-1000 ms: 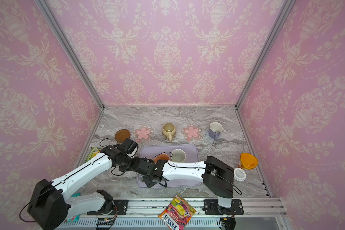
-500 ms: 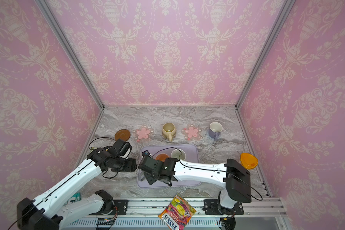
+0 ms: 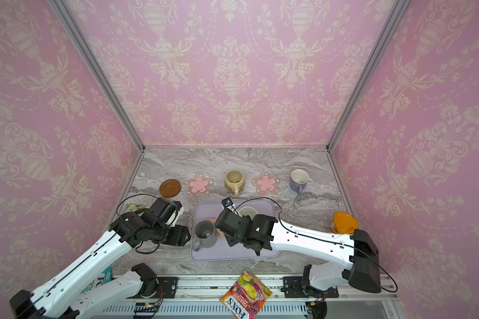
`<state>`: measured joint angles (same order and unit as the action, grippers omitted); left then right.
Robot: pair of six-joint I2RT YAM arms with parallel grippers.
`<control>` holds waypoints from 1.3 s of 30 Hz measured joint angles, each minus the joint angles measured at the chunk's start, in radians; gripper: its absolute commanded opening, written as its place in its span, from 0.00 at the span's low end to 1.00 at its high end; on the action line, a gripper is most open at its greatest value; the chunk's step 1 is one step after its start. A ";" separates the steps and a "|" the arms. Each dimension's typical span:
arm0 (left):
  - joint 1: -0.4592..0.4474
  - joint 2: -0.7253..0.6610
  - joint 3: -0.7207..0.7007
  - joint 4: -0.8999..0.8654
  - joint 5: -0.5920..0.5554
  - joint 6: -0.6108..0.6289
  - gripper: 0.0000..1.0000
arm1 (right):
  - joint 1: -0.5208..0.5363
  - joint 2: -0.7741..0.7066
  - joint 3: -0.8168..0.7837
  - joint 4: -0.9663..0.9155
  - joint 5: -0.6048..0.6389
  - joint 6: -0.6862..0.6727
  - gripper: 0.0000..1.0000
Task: Place cups on coasters
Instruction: Pick up the cup from the tray.
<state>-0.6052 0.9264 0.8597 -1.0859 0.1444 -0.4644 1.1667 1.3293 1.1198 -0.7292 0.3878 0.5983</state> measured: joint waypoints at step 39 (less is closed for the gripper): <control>-0.231 0.239 -0.085 0.263 -0.067 -0.077 0.16 | -0.087 -0.161 -0.085 -0.047 0.065 0.031 0.48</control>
<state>-0.8364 1.1652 0.7746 -0.8230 0.0772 -0.5415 1.0801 1.1683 1.0344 -0.7757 0.4530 0.6292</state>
